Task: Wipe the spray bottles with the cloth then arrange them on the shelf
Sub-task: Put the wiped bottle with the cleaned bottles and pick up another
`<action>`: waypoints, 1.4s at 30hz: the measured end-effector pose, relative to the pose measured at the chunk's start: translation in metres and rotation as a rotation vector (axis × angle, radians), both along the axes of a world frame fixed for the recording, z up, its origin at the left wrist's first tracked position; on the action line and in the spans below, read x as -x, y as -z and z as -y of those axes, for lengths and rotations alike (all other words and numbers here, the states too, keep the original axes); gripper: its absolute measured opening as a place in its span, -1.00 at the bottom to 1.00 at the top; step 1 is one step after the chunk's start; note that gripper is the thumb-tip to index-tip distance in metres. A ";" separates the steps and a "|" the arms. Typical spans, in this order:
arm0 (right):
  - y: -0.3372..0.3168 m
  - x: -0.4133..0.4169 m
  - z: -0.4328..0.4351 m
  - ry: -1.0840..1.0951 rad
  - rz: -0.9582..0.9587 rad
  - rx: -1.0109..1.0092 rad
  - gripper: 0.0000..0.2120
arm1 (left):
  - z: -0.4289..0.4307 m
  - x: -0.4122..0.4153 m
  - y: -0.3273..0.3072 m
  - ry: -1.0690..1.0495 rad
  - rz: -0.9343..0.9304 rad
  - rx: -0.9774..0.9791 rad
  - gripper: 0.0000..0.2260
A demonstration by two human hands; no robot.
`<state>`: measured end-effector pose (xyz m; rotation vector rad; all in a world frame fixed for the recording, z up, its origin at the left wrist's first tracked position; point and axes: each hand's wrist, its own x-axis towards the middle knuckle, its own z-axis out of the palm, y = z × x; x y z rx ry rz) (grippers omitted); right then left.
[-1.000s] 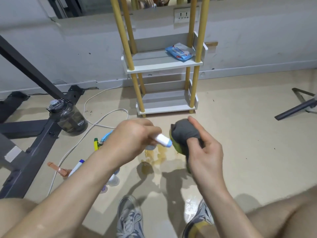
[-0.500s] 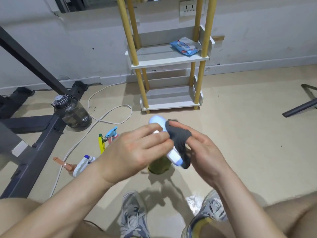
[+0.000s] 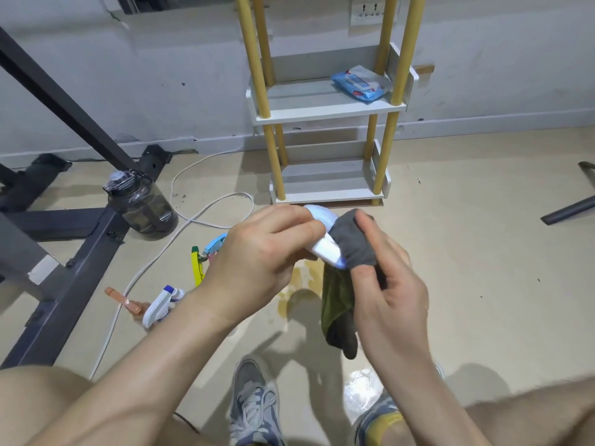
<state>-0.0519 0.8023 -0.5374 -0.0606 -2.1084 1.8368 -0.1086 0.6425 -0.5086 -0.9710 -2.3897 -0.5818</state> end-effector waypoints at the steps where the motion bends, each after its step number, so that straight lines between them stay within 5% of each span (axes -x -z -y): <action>1: 0.001 0.001 -0.007 0.014 0.001 0.048 -0.50 | 0.000 0.002 0.000 -0.024 0.038 -0.030 -0.93; 8: 0.005 0.015 0.005 -0.091 -0.092 -0.200 -0.48 | -0.017 0.001 -0.002 -0.194 0.159 -0.225 -0.79; 13: 0.002 0.040 0.021 0.062 0.012 0.177 -0.81 | -0.025 -0.001 -0.004 -0.285 0.171 -0.271 -0.78; 19: 0.006 0.061 0.016 0.285 0.178 0.274 -0.79 | -0.027 -0.004 -0.006 -0.341 0.459 -0.300 -0.67; 23: -0.003 0.048 0.011 0.088 0.165 0.388 -0.79 | -0.013 -0.003 -0.008 -0.392 0.442 -0.214 -0.81; 25: -0.007 0.039 0.016 -0.086 0.148 0.244 -0.71 | -0.018 -0.005 -0.003 -0.386 0.303 -0.139 -0.87; 28: -0.009 0.042 0.021 -0.044 0.148 0.162 -0.70 | -0.028 -0.008 0.005 -0.392 0.229 -0.152 -0.88; 33: 0.000 0.066 0.013 0.216 0.263 0.370 -0.72 | -0.037 -0.013 0.005 -0.295 0.499 -0.290 -0.74; 36: 0.006 0.069 0.008 0.254 0.331 0.582 -0.73 | -0.034 -0.011 0.000 -0.181 0.641 -0.175 -0.66; 39: -0.004 0.067 0.003 0.143 0.311 0.783 -0.76 | -0.028 -0.004 0.000 -0.176 0.581 -0.019 -0.62; 42: -0.009 0.051 0.001 -0.008 0.231 0.600 -0.68 | -0.028 0.000 0.005 -0.150 0.560 -0.151 -0.56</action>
